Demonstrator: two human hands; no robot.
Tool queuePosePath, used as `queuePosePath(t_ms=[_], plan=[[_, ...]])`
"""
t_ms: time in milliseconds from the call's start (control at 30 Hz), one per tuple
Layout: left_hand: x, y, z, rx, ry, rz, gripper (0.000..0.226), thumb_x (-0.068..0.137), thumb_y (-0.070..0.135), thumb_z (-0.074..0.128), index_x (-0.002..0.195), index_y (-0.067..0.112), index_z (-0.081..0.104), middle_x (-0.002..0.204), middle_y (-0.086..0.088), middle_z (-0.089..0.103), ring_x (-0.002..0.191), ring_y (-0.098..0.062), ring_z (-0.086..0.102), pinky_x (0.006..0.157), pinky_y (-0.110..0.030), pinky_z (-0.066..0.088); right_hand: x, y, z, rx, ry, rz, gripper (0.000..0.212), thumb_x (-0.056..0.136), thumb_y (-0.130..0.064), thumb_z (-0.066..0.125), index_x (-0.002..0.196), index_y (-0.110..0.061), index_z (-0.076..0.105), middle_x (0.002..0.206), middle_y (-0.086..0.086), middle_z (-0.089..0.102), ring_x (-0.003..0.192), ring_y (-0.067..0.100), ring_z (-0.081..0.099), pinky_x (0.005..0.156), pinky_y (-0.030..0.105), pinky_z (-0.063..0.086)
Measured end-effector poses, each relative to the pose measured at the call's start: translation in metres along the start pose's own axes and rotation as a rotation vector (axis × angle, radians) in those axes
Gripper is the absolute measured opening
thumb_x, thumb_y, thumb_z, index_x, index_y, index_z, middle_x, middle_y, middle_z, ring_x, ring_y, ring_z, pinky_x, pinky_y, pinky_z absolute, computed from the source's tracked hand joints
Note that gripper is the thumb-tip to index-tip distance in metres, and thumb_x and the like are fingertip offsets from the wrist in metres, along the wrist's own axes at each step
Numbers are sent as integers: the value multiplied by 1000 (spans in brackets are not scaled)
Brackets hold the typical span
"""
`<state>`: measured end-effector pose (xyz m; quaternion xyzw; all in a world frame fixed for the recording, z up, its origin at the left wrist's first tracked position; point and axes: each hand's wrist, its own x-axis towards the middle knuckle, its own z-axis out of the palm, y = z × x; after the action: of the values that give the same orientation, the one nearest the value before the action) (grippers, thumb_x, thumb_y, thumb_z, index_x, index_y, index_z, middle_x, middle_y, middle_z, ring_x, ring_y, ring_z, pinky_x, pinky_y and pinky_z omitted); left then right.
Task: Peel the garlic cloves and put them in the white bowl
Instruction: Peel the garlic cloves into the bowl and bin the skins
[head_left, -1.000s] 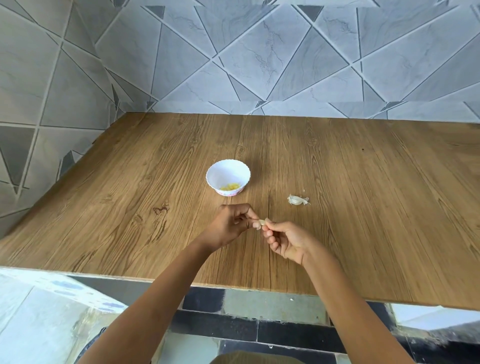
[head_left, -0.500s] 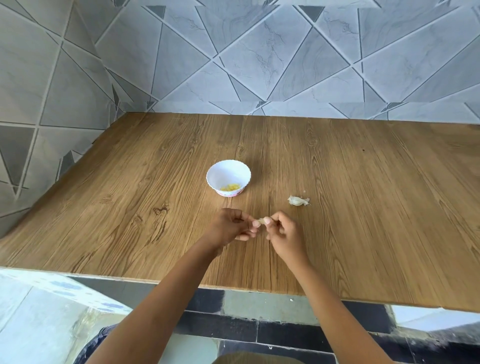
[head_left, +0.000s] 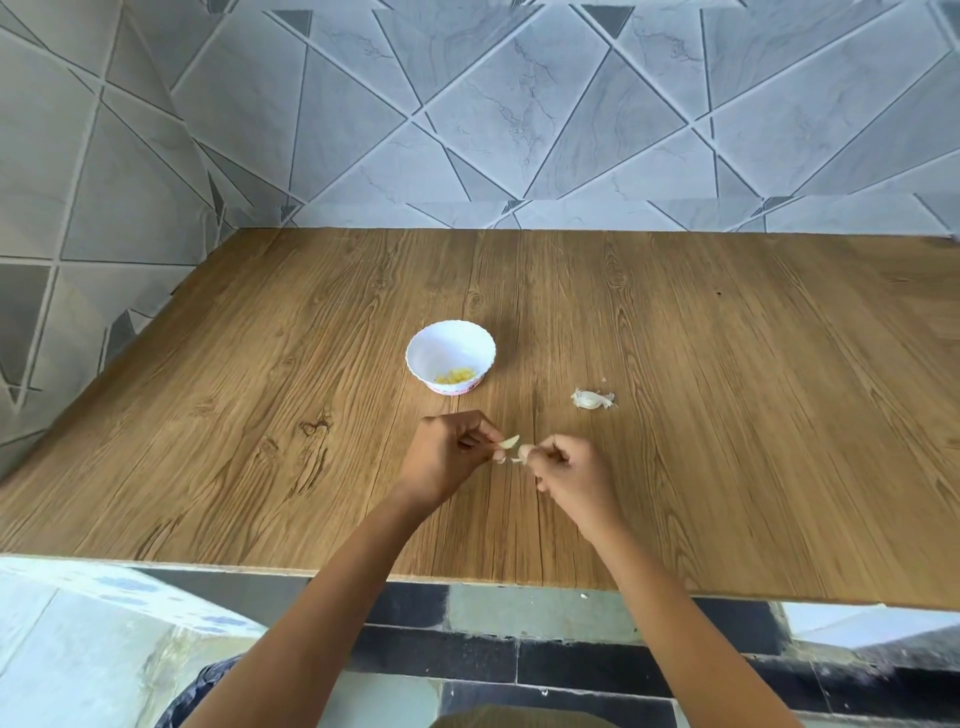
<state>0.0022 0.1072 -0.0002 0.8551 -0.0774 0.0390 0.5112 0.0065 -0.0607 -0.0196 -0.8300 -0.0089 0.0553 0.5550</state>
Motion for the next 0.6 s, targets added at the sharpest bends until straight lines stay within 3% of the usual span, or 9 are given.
queuePosePath(t_ms=[67,133,267,333,467,600], plan=[[0,-1,-1,17,27,-11,13,73,-1,77,78,9,70,70,5,71,67,2,64,68,-10,47,0,6,0,-154,81,-110,26,78,-21,76,61,-16,57,54,-10,57,49,5,50,50,19,38],[0,-1,0,34,39,-20,12,73,-3,76,78,7,70,70,4,70,67,3,63,68,-9,46,1,10,0,-153,90,-139,25,74,-21,79,61,-14,59,55,-9,60,49,2,48,50,15,37],[0,-2,3,78,79,-21,13,72,-4,75,76,6,70,68,5,69,67,3,62,66,-7,44,2,8,1,-148,47,-175,9,87,-12,66,81,-14,72,75,-9,69,64,2,59,59,14,44],[0,-3,4,103,96,-11,12,71,-3,76,74,7,70,68,8,68,68,1,62,64,-7,44,0,1,0,-40,-14,-122,12,91,-10,60,90,-12,72,79,-8,68,66,-1,61,59,11,45],[-2,0,5,94,95,22,13,73,-4,75,74,8,70,67,14,67,67,1,64,66,-11,48,-3,-10,-4,243,-91,-11,7,88,-11,64,83,-15,69,70,3,67,57,4,58,52,17,46],[-4,9,1,-247,0,-157,8,77,-3,72,81,4,69,73,0,70,71,-8,66,70,-20,55,-2,-11,-8,361,-140,111,10,91,-6,58,88,-6,67,69,0,64,56,4,55,52,15,45]])
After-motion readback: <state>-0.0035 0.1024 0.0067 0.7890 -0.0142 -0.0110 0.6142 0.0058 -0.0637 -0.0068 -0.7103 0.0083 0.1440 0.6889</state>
